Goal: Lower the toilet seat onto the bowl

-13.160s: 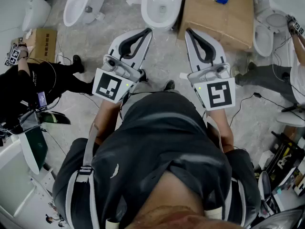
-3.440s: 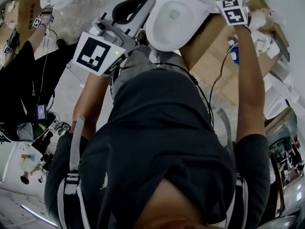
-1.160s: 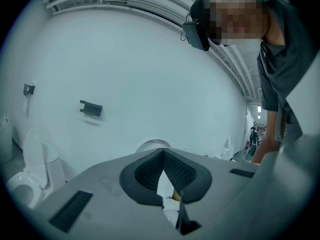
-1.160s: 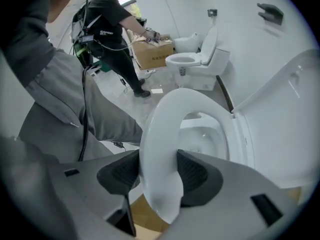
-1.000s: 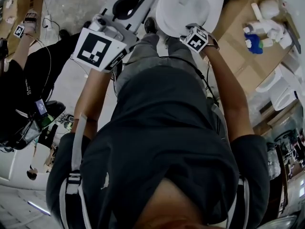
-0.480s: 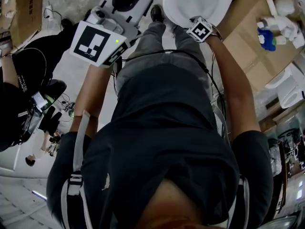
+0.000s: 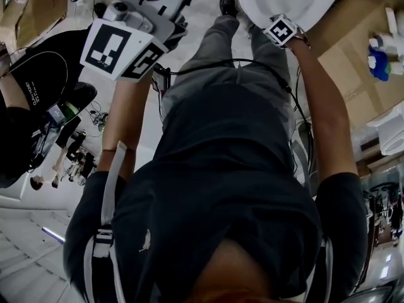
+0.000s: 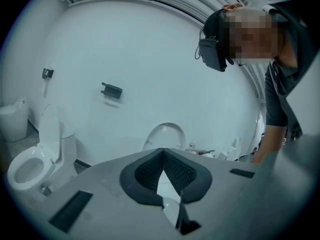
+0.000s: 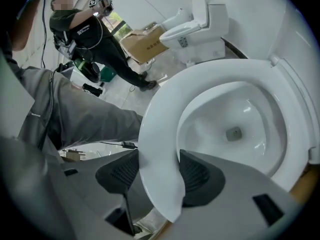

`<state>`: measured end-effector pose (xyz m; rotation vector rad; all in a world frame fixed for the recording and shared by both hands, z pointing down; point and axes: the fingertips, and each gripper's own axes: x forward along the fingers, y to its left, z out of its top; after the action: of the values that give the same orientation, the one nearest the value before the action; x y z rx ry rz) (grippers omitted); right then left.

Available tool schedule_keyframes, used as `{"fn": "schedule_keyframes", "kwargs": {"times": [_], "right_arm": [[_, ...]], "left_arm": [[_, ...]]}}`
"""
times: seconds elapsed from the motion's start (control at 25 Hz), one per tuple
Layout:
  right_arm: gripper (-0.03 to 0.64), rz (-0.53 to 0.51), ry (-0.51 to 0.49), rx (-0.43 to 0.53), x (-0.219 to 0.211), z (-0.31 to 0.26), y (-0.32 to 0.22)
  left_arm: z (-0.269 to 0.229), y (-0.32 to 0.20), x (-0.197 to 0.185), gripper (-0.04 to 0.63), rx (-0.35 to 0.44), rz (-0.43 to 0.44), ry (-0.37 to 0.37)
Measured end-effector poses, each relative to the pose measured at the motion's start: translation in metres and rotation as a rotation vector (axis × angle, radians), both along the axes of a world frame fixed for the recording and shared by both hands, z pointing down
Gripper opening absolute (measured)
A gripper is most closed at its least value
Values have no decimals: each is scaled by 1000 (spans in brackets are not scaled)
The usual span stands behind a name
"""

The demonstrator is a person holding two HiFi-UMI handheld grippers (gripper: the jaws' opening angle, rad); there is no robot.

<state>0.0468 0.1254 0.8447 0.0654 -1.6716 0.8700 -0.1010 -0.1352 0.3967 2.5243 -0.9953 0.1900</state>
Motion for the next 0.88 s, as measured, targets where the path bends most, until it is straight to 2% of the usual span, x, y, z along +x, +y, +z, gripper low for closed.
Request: {"fn": "schedule_keyframes", "kwargs": {"times": [0.2, 0.44, 0.6, 0.88], "right_arm": [[256, -41, 42, 47, 0, 27, -5], [256, -55, 53, 44, -6, 54, -1], [255, -65, 18, 28, -15, 73, 8], [255, -96, 67, 24, -10, 105, 6]], "left_arm": [[19, 7, -12, 3, -34, -31, -12], [50, 18, -10, 3, -86, -20, -16], [65, 20, -9, 3, -108, -18, -22], [95, 22, -13, 3, -157, -13, -41]]}}
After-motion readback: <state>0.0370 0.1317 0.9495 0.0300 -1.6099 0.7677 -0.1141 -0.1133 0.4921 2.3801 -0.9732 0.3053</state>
